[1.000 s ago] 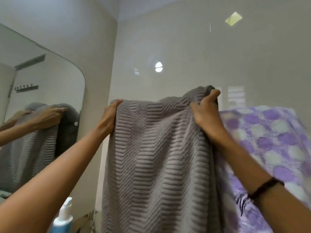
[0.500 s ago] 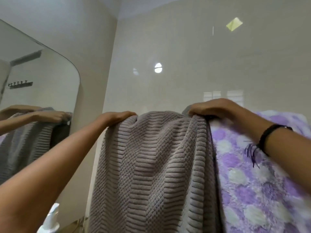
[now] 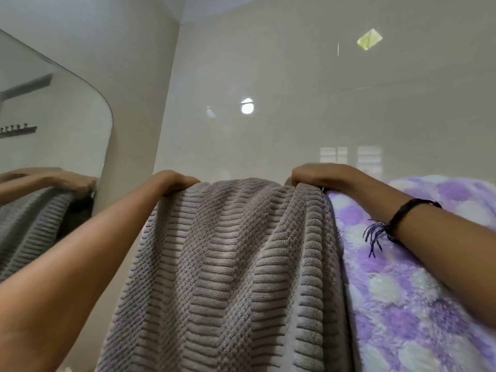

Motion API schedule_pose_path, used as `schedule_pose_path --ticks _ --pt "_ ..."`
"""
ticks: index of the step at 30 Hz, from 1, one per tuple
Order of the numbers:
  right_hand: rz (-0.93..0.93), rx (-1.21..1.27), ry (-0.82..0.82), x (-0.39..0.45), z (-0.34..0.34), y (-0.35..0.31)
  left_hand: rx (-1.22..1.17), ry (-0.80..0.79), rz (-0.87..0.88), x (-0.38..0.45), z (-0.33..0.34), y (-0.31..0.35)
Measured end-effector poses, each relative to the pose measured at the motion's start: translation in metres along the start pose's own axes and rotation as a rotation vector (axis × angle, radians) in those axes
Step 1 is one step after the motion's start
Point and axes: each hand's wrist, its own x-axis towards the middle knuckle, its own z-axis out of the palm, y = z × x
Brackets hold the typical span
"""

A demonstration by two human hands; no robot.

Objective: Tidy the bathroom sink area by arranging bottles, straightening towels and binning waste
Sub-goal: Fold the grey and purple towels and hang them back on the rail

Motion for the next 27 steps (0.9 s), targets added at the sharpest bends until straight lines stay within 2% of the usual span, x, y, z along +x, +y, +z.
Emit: schedule_pose_path --ticks 2,3,5,7,9,10,12,13,14,16,18,19,20,22,23,25,27 --pt "-0.096 -0.111 0.218 0.006 0.002 0.001 0.024 0.068 0.074 -0.005 0.004 -0.001" --pt "-0.116 -0.088 0.327 0.008 0.003 0.002 0.058 0.167 0.106 -0.005 0.006 -0.002" --pt "-0.118 0.111 0.505 0.006 0.002 0.003 0.136 0.448 0.136 -0.006 0.011 -0.007" --pt "-0.083 0.278 0.588 0.003 0.0 0.002 0.182 0.636 0.137 -0.007 0.016 -0.013" --pt "-0.041 0.328 0.531 0.002 0.0 0.002 0.227 0.724 0.17 -0.007 0.022 -0.015" --pt "-0.011 0.253 0.471 -0.001 0.001 0.001 0.273 0.772 0.198 -0.007 0.024 -0.014" --pt "0.098 0.004 0.331 -0.009 0.003 -0.001 0.417 0.878 0.264 -0.012 0.025 -0.01" --pt "0.14 -0.15 0.298 -0.013 0.004 -0.003 0.461 0.92 0.298 -0.015 0.024 -0.008" --pt "0.143 -0.301 0.338 -0.018 0.005 -0.008 0.452 0.954 0.346 -0.017 0.022 -0.005" --pt "0.109 -0.535 0.534 -0.028 0.006 -0.02 0.35 0.943 0.475 -0.023 0.021 0.003" --pt "0.021 -0.7 0.689 -0.033 0.017 -0.034 0.188 0.829 0.619 -0.033 0.028 0.012" --pt "-0.06 -0.725 0.704 -0.033 0.026 -0.04 0.118 0.741 0.657 -0.039 0.035 0.018" --pt "-0.143 -0.705 0.655 -0.032 0.037 -0.044 0.088 0.659 0.678 -0.045 0.044 0.022" --pt "-0.224 -0.621 0.426 -0.032 0.057 -0.05 0.164 0.598 0.702 -0.047 0.062 0.026" --pt "-0.229 -0.605 0.336 -0.029 0.063 -0.051 0.215 0.611 0.713 -0.047 0.068 0.024" --pt "-0.198 -0.552 0.291 -0.023 0.061 -0.054 0.243 0.626 0.711 -0.045 0.07 0.021" --pt "-0.115 -0.445 0.213 -0.014 0.051 -0.056 0.218 0.546 0.661 -0.04 0.069 0.028"
